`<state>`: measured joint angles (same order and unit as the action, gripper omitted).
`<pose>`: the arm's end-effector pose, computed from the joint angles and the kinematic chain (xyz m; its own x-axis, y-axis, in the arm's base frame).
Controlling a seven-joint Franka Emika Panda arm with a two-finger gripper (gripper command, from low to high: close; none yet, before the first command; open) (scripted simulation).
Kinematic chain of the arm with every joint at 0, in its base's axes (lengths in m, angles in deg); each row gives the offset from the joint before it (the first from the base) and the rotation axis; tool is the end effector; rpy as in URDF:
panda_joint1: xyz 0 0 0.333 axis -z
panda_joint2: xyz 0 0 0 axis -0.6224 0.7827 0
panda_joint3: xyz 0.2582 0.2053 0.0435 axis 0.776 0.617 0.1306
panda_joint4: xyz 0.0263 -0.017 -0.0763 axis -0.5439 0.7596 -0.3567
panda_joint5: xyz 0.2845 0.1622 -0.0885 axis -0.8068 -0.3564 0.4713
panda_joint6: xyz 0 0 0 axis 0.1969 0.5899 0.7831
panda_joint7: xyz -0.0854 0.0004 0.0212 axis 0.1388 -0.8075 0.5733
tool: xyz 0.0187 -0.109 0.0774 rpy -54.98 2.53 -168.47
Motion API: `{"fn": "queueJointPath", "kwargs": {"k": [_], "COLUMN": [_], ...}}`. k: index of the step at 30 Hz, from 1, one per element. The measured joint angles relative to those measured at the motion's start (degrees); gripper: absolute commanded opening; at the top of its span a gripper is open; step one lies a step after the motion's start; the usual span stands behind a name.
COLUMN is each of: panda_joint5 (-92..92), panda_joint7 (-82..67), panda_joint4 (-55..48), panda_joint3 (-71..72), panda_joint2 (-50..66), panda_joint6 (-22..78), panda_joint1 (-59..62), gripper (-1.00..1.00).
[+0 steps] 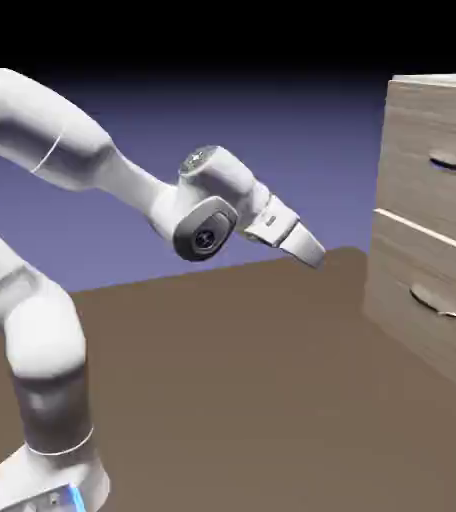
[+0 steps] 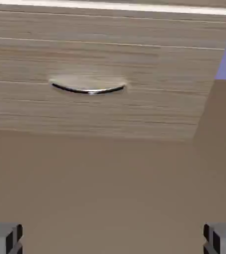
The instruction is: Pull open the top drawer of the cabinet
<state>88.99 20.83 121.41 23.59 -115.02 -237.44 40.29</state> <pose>0.3612 0.0091 0.4957 0.5380 -0.6061 0.5858 -0.4254 -0.7952 -0.4321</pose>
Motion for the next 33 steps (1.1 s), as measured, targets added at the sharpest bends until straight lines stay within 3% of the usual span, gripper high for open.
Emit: {"fn": "queueJointPath", "kwargs": {"k": [33], "panda_joint5": [68.89], "panda_joint7": [-39.60], "panda_joint4": [-34.44], "panda_joint3": [68.52], "panda_joint2": [3.51], "panda_joint6": [2.35], "panda_joint1": [68.13], "gripper": [1.00]}}
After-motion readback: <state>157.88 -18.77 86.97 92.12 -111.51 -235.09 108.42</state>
